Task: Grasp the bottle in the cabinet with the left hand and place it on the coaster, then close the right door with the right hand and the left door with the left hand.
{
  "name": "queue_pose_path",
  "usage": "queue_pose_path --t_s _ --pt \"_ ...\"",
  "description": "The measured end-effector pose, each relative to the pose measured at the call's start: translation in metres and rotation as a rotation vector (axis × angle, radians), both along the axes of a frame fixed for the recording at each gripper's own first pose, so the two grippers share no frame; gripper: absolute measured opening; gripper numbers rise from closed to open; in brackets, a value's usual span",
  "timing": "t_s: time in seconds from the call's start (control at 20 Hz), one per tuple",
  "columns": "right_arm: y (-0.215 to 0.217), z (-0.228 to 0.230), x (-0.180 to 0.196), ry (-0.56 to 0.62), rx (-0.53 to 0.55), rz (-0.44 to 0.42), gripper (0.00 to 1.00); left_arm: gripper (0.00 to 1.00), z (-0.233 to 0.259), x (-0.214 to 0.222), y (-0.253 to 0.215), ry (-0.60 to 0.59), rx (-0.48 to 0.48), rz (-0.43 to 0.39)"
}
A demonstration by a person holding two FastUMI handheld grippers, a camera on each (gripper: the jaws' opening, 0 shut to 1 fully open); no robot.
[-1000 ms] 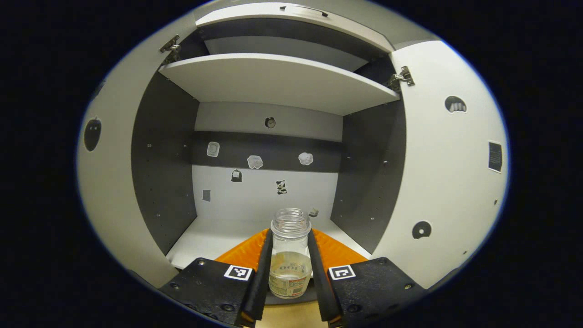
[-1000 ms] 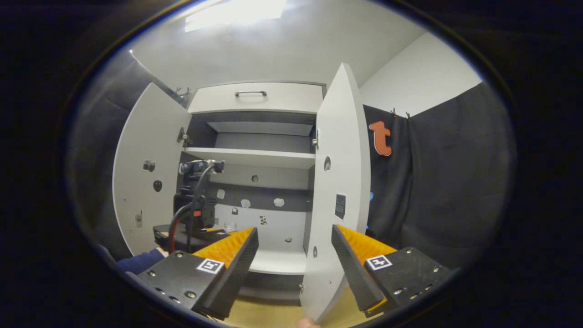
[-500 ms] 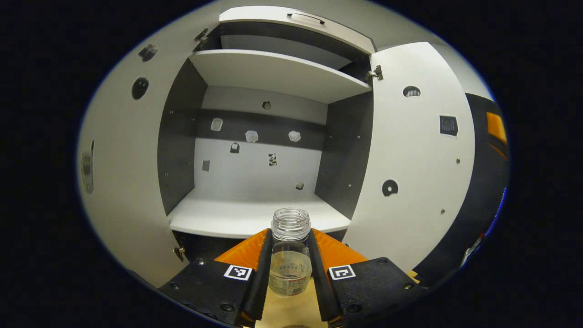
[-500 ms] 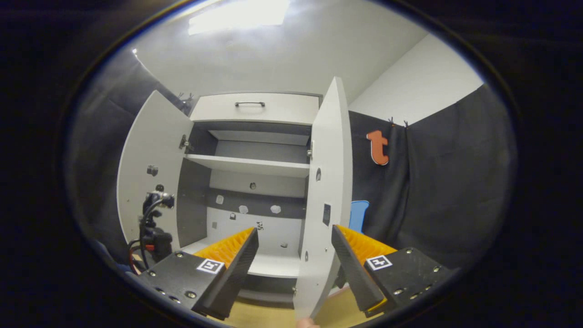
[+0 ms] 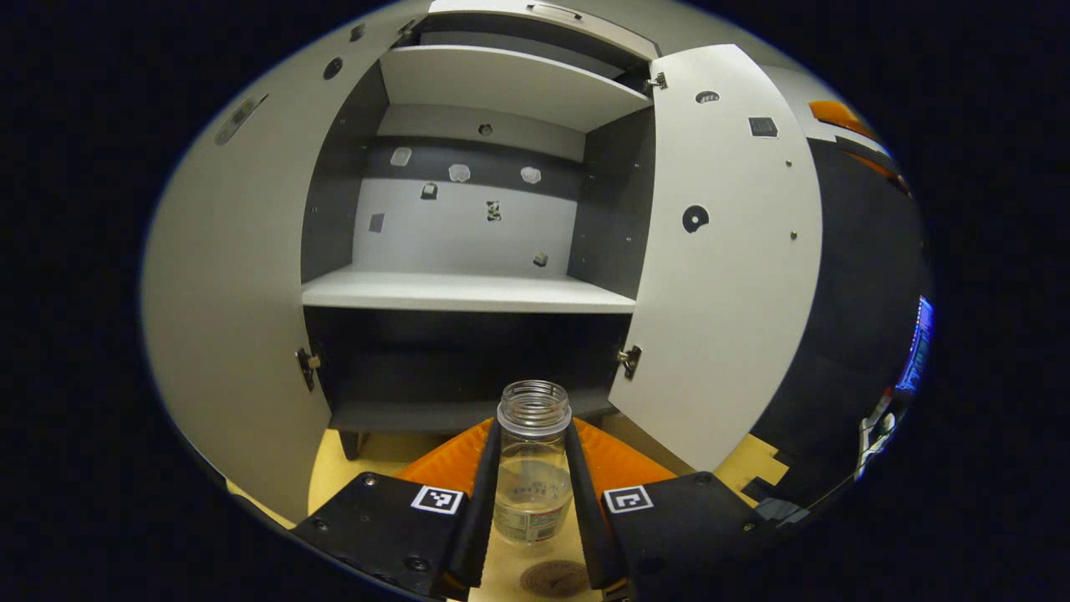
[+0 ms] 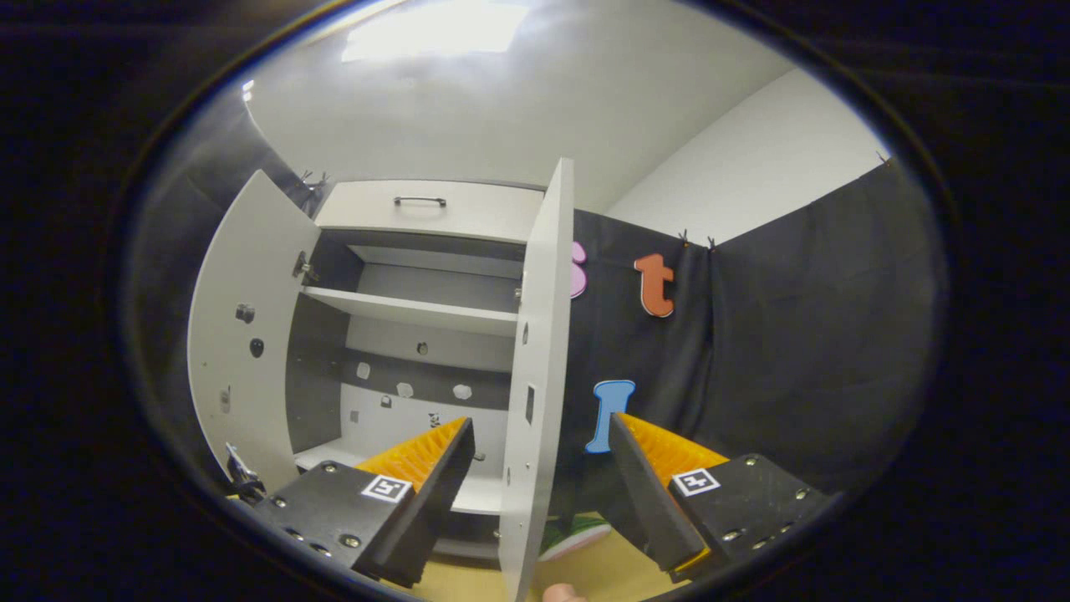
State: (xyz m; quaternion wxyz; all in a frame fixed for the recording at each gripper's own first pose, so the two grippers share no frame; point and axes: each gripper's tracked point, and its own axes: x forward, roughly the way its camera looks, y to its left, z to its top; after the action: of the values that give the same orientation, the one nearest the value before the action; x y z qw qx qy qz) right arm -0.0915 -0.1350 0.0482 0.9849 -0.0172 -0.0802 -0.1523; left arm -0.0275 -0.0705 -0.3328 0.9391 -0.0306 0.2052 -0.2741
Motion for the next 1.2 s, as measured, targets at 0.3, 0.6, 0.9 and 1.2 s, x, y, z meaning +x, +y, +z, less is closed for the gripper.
queue_pose_path --t_s 0.3,0.6,0.9,1.2 --pt "-0.012 -0.001 -0.005 0.010 -0.010 -0.040 0.98 0.47 -0.057 -0.032 0.005 0.107 0.008 -0.012" --pt "-0.019 -0.002 -0.010 0.024 -0.025 -0.056 0.97 0.47 -0.093 -0.051 -0.002 0.148 0.003 0.003" --pt "-0.025 -0.007 -0.008 0.042 -0.034 -0.069 0.98 0.49 -0.096 -0.055 -0.003 0.131 0.022 0.009" --pt "-0.031 -0.007 -0.001 0.040 -0.048 -0.078 0.98 0.59 -0.092 -0.071 0.001 0.130 0.080 -0.012"
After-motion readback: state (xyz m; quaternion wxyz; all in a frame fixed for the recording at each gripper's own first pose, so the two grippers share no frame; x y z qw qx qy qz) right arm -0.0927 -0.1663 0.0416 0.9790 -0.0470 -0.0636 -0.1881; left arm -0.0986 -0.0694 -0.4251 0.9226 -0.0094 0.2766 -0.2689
